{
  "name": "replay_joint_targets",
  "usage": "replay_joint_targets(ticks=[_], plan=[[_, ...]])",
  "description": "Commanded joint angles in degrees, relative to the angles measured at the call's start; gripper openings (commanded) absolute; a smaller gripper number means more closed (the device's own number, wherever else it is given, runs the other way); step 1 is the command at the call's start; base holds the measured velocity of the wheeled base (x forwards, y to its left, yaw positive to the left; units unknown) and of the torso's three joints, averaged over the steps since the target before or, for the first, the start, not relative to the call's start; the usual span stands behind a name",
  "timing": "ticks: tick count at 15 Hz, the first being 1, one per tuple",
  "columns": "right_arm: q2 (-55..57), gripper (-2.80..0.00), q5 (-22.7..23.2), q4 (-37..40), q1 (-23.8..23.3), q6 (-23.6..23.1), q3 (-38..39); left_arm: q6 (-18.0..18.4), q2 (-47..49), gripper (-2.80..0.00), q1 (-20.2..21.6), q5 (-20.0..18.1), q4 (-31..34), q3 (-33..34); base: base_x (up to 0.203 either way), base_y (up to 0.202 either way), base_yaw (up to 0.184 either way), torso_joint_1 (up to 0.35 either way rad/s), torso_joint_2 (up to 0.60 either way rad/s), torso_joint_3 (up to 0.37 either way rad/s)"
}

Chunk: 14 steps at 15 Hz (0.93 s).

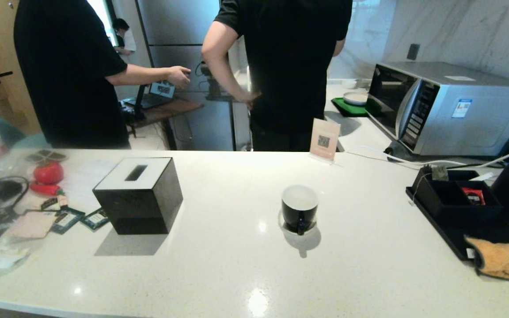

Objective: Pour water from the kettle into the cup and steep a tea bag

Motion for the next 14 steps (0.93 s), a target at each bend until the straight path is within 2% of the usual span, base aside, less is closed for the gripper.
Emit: replay_joint_targets(ticks=[1,14], plan=[[0.00,-2.80,0.01,0.00,0.01,-0.04,0.00,-0.03,0.06,-2.80,0.00,-0.01,0.00,0.00,0.000,0.000,0.000,0.000,0.00,0.000],[0.00,-2.80,0.01,-0.02,0.01,-0.12,0.00,-0.12,0.06,-2.80,0.00,0.07,-0.09,0.00,0.000,0.000,0.000,0.000,0.00,0.000]])
